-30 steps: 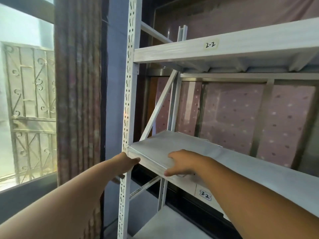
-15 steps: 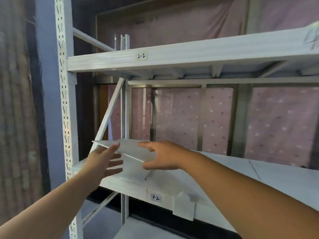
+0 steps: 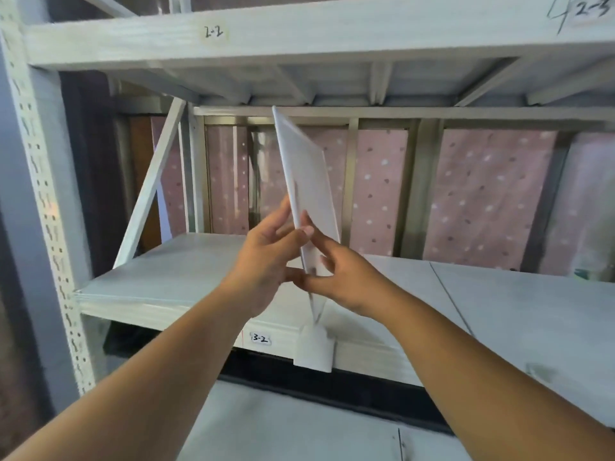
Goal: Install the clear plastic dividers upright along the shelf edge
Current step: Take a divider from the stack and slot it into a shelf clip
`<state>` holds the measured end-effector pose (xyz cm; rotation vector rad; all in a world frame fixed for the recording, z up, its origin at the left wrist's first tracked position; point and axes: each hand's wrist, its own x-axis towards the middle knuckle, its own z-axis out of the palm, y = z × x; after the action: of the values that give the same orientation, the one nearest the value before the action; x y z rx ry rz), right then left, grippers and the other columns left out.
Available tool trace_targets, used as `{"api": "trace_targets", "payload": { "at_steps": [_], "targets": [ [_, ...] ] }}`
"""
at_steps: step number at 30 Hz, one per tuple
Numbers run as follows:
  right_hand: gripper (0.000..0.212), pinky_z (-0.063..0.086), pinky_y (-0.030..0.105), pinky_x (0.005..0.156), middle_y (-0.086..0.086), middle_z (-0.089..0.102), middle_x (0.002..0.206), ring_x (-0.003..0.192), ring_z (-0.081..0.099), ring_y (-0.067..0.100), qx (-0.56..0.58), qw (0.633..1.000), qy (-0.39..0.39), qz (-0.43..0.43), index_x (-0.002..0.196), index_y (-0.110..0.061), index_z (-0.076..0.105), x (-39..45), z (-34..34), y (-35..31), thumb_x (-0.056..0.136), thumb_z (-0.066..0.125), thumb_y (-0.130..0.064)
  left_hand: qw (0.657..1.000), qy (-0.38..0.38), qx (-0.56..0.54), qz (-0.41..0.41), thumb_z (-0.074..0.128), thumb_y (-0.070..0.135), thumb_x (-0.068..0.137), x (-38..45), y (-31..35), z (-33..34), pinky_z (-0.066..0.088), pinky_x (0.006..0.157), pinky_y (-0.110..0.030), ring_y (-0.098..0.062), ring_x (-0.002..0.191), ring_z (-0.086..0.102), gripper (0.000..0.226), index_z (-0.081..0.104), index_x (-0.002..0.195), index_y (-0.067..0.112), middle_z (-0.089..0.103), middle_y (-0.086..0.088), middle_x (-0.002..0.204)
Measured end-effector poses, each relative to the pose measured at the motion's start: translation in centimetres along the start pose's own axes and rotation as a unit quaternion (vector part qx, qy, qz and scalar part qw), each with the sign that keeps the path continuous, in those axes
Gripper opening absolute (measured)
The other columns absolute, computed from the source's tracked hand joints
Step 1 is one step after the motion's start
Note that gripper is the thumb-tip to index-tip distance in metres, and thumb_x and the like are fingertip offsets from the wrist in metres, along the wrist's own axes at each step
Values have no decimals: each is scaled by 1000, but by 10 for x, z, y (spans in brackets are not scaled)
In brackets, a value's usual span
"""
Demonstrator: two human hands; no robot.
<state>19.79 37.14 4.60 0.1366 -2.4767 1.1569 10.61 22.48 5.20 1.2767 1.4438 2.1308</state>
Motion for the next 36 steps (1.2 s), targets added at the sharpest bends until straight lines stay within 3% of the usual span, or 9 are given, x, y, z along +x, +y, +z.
{"api": "trace_targets", "payload": {
  "at_steps": [5,8,13,16,20,24,27,29,36],
  "targets": [
    [99,40,20,102,-39,28,152,138,30,-6,-4,999,43,8,151,-76,6,-4,7,14,95,76,-36,999,2,39,5,61,15,108,1,-6,8,64,69,-41,-30,123,71,48,60,149,38,77,-3,132],
    [96,41,29,114,-34,30,160,147,33,1,15,998,59,-1,155,-71,10,0,8,16,96,76,-31,997,6,69,22,58,15,109,6,-4,11,63,81,-39,-17,127,71,51,55,154,38,78,7,130],
    [94,41,13,101,-57,29,145,127,33,-27,15,998,66,3,146,-82,12,0,12,19,93,75,-34,995,20,97,28,56,14,110,4,-3,15,47,115,-65,-10,132,66,53,48,160,31,75,8,137],
    [95,42,25,107,-36,33,162,146,35,-3,16,997,79,-3,149,-78,12,-1,15,21,93,74,-34,993,22,108,32,56,14,110,2,-4,18,44,116,-69,-16,139,62,53,49,160,28,69,0,148],
    [92,40,22,106,-33,32,163,149,36,4,17,996,83,-9,155,-70,14,-4,17,25,92,72,-36,989,24,138,40,57,19,110,1,-6,20,51,111,-64,-15,135,64,50,51,158,29,69,3,146],
    [91,43,11,93,-47,36,149,146,44,8,4,996,87,0,153,-72,15,-7,19,26,86,69,-41,979,35,183,79,57,20,109,0,-12,22,57,84,-36,-6,110,70,36,66,141,35,65,-7,148],
    [96,52,31,108,-35,35,162,149,44,15,7,996,86,-14,153,-72,12,-6,20,25,82,69,-43,968,44,227,100,55,20,109,-2,-11,23,58,66,-19,-3,88,68,41,64,133,53,72,16,135],
    [98,51,40,112,-33,34,163,149,45,14,17,996,86,-20,152,-75,12,-6,21,26,76,67,-48,961,57,249,105,54,20,109,-1,-12,23,57,64,-25,-12,80,66,45,59,137,55,74,29,120],
    [93,48,36,114,-30,48,157,143,48,1,27,993,114,-19,158,-63,20,-4,26,42,79,66,-46,940,68,310,127,50,30,101,8,-22,27,57,67,-27,-34,87,67,50,56,148,47,76,0,101]
  ]
}}
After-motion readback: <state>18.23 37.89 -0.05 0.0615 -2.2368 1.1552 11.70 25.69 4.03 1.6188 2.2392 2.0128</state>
